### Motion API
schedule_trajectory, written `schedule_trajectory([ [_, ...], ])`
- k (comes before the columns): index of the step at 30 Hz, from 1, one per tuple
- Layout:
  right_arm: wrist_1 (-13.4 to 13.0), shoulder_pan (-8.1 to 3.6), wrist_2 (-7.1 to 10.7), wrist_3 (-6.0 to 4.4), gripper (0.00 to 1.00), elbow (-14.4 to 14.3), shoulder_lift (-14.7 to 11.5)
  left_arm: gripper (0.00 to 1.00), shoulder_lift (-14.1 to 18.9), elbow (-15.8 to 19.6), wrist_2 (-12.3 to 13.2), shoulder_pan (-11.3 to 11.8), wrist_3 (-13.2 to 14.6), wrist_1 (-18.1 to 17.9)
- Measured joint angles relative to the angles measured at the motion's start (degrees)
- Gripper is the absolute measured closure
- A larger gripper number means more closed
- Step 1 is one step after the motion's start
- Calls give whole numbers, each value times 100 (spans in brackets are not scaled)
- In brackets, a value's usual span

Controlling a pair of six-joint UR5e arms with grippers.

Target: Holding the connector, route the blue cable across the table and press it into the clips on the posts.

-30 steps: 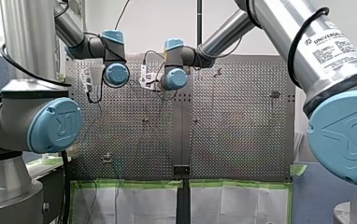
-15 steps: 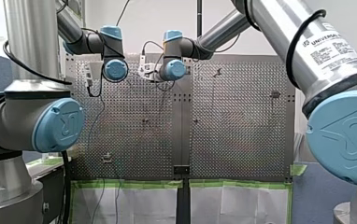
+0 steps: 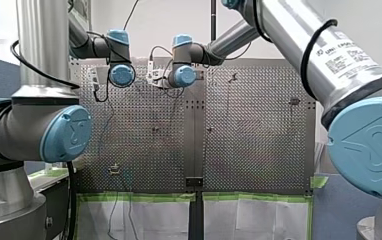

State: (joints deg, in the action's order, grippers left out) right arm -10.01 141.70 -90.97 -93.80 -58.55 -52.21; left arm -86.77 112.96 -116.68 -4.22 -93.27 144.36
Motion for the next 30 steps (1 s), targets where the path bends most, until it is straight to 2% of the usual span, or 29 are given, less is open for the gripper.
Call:
schedule_trajectory([
  [5, 37, -12, 53, 0, 100, 274, 111, 100, -60, -19, 122, 129, -40, -75],
  [10, 75, -22, 90, 0, 100, 508, 221, 100, -157, -56, 358, 266, -131, -148],
  [18, 99, -32, 96, 0, 100, 916, 339, 100, -355, -124, 676, 443, -266, -278],
  [30, 110, -41, 80, 0, 100, 1545, 504, 100, -560, -248, 1003, 751, -410, -411],
])
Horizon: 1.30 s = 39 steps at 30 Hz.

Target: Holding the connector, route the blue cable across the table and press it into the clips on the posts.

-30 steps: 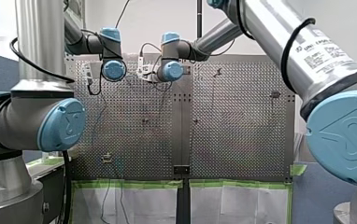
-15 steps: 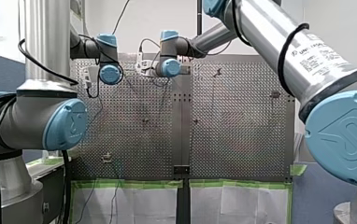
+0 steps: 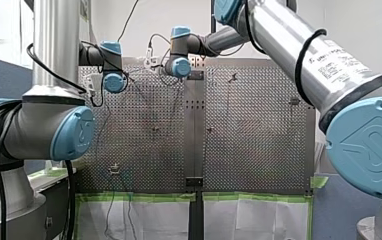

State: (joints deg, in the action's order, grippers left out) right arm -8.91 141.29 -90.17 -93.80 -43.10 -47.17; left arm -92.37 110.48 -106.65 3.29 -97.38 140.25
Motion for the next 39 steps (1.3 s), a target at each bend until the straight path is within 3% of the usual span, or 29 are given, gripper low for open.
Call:
schedule_trajectory([
  [7, 63, -1, -90, 0, 100, 201, 82, 100, -136, -131, 327, 174, -205, -77],
  [15, 167, -2, -307, 2, 100, 216, 147, 100, -491, -298, 595, 326, -307, -116],
  [28, 178, -46, -414, 17, 100, 218, 271, 100, -788, -413, 1140, 472, -429, -246],
  [32, 178, -64, -509, 21, 100, 219, 272, 100, -790, -420, 1185, 479, -484, -257],
  [39, 183, -48, -529, 34, 100, 218, 273, 100, -787, -419, 1032, 525, -621, -170],
])
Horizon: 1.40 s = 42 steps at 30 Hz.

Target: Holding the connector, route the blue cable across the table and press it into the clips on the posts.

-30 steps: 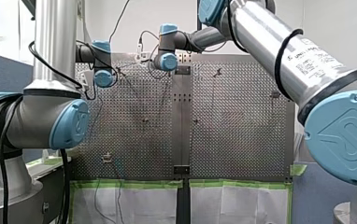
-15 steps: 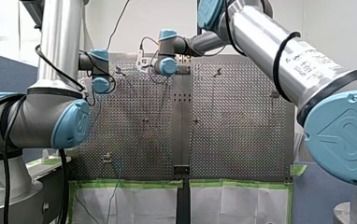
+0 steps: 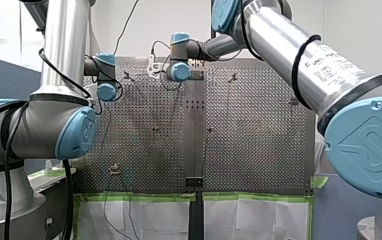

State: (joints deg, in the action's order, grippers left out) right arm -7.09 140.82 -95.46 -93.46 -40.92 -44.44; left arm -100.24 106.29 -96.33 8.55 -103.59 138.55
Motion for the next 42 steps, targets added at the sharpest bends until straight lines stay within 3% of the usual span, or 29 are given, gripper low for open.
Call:
schedule_trajectory([
  [1, 1, 4, 0, 0, 100, 0, 0, 98, 0, 1, -33, 6, -26, 30],
  [2, 3, 9, 0, 3, 100, 0, 0, 82, 0, 1, -72, 11, -54, 66],
  [3, 7, 14, 0, 5, 100, 0, 1, 82, 2, 2, -128, 15, -92, 119],
  [4, 13, 19, 0, 4, 100, 0, 4, 54, 3, 2, -172, 17, -119, 165],
  [5, 19, 26, -1, 4, 100, 0, 6, 35, 5, 2, -215, 17, -143, 208],
  [6, 28, 33, -4, 3, 100, 0, 8, 35, 8, 6, -274, 12, -167, 264],
  [7, 35, 38, -5, 2, 100, -1, 10, 7, 7, 9, -321, 3, -180, 310],
  [8, 44, 43, -6, 0, 100, -3, 12, 0, 7, 10, -367, -8, -186, 359],
  [15, 102, 51, -78, -20, 100, -59, 41, 0, 133, 72, -732, -100, -219, 725],
  [18, 104, 41, -124, -29, 100, -138, 59, 0, 255, 181, -777, -126, -288, 864],
  [30, 114, -17, -212, -34, 100, -401, 249, 0, 837, 714, -274, -305, -736, 1455],
  [42, 124, -157, -229, -34, 100, -581, 309, 0, 1395, 773, -178, -465, -724, 1973],
])
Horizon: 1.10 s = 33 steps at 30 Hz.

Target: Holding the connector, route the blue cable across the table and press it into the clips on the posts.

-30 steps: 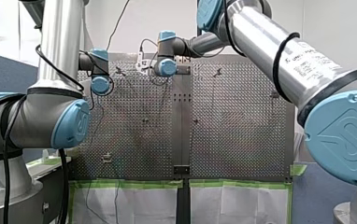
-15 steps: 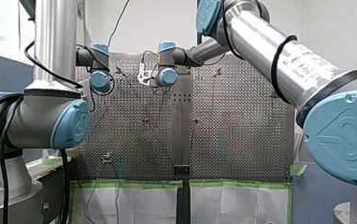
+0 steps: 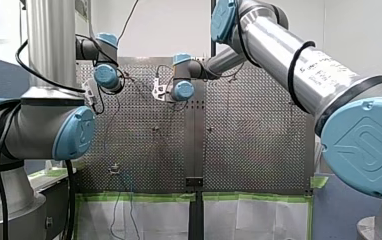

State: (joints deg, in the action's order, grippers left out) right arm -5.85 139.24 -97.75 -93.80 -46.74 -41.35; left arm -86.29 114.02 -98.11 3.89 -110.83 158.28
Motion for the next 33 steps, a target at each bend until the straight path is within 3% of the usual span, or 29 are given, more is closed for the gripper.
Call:
schedule_trajectory([
  [5, -2, -43, 10, 0, 100, -6, 0, 0, 221, 135, -97, -82, 26, 191],
  [16, 6, -150, 42, 0, 100, -7, 2, 0, 706, 195, -140, -366, 505, 411],
  [33, 8, -234, 146, 0, 100, -8, 3, 0, -16, -599, -921, -1195, 1356, 91],
])
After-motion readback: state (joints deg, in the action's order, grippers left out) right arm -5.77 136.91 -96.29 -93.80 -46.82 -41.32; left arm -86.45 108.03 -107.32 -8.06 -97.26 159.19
